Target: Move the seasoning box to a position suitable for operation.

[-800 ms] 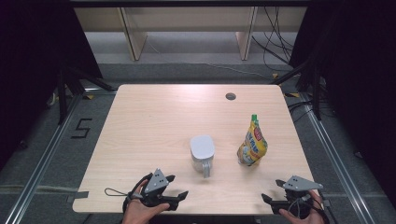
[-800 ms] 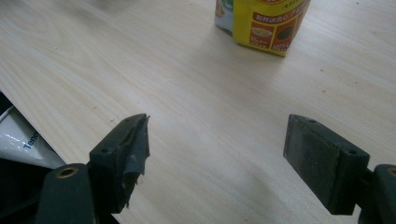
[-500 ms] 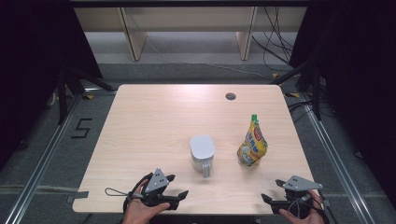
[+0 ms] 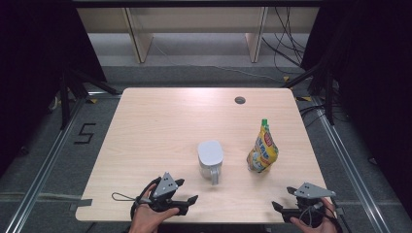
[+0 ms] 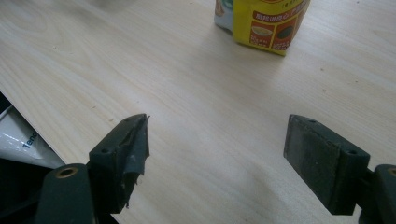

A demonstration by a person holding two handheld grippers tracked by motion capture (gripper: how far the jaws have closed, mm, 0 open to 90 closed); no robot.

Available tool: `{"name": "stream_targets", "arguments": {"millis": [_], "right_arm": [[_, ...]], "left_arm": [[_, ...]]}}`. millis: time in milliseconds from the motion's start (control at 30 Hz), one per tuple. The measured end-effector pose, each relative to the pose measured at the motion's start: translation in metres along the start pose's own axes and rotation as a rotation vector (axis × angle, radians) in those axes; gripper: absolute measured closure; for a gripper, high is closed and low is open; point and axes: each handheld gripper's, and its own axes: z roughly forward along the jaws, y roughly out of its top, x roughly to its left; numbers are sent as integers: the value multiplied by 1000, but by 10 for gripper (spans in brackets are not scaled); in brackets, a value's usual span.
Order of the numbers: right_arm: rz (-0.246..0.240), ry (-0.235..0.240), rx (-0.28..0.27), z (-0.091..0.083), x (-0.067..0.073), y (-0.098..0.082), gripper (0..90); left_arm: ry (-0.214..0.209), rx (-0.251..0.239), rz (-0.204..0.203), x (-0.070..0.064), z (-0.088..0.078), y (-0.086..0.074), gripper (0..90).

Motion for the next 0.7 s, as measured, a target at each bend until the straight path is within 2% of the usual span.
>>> {"name": "stream_targets", "arguments": {"millis": [167,233,267,300,333,400,433,467,500,533,567,667,700], "right_arm": [[4,-3,11,0,0,0,232],[1,-8,9,0,0,0,232],[-5,-6,2,0,-1,0,232],[6,0,8,0,0,0,232],[3,-7,4,0,0,0,232],[3,11,4,1,-1,0,232],[3,11,4,1,-1,0,232],[-12,-11,2,0,-1,0,232],[-11,-13,5,-1,-1,0,232],[-9,-44,-10,-1,0,-1,232],[32,-41,4,-1,2,-1,231],[3,-42,-9,-1,0,-1,232],[11,-41,-5,-2,1,-1,232]], "left_arm": [[3,1,-1,-1,10,5,269],[9,0,16,-1,20,10,273],[3,-15,14,-2,25,12,276],[5,-4,5,-4,29,13,279],[-1,-12,2,-5,35,15,285],[-8,4,32,-6,43,18,303],[-8,4,32,-6,43,18,310],[-20,-7,13,-11,51,20,320],[-20,-7,13,-11,51,20,324],[-16,1,41,-14,58,21,332],[-24,7,48,-14,60,21,345],[-19,0,47,-17,64,22,369],[-25,4,55,-17,65,23,383]]}}
